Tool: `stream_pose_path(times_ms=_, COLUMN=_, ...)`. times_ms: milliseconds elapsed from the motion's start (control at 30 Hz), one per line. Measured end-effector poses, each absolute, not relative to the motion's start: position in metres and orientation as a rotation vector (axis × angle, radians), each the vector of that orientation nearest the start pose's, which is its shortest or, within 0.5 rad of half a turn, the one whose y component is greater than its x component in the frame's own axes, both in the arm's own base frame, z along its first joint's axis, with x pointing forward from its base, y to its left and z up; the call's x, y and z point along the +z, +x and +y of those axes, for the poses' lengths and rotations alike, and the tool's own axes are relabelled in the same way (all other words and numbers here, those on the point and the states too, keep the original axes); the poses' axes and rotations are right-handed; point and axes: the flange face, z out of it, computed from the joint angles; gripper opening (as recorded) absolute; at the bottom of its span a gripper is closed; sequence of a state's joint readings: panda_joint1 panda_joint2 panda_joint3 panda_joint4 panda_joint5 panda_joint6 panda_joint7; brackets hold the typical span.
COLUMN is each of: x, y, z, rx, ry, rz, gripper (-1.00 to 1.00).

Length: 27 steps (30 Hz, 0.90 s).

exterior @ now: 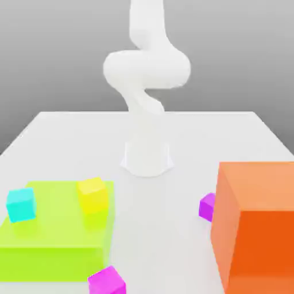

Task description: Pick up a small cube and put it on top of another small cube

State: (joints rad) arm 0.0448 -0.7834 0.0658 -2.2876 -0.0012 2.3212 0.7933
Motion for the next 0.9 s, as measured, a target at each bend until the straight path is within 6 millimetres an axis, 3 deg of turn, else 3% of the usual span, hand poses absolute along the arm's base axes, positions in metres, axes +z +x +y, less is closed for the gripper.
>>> stream_pose_path(times_ms=67, x=0.682, y=0.363, z=0.096, rx=-1.002, ry=-2.575, rz=0.719, gripper=0.0)
stream_pose_path(times_ms=133, x=0.638, y=0.374, z=0.138, rx=-0.916, ry=-2.666, rz=0.562, gripper=0.0)
stream_pose_path(times_ms=267, x=0.54, y=0.372, z=0.216, rx=-0.726, ry=-2.823, rz=0.228, gripper=0.0)
stream_pose_path(times_ms=400, x=0.439, y=0.336, z=0.282, rx=-0.528, ry=-2.931, rz=-0.132, gripper=0.0)
stream_pose_path(times_ms=533, x=0.343, y=0.273, z=0.325, rx=-0.323, ry=-2.987, rz=-0.515, gripper=0.0)
stream_pose_path(times_ms=600, x=0.294, y=0.238, z=0.329, rx=-0.203, ry=-3.006, rz=-0.689, gripper=0.0)
stream_pose_path(times_ms=633, x=0.272, y=0.232, z=0.317, rx=-0.136, ry=-3.029, rz=-0.707, gripper=0.0)
stream_pose_path(times_ms=800, x=0.184, y=0.221, z=0.215, rx=0.237, ry=-3.167, rz=-0.536, gripper=0.0)
stream_pose_path(times_ms=900, x=0.18, y=0.23, z=0.189, rx=0.193, ry=-3.186, rz=-0.332, gripper=0.0)
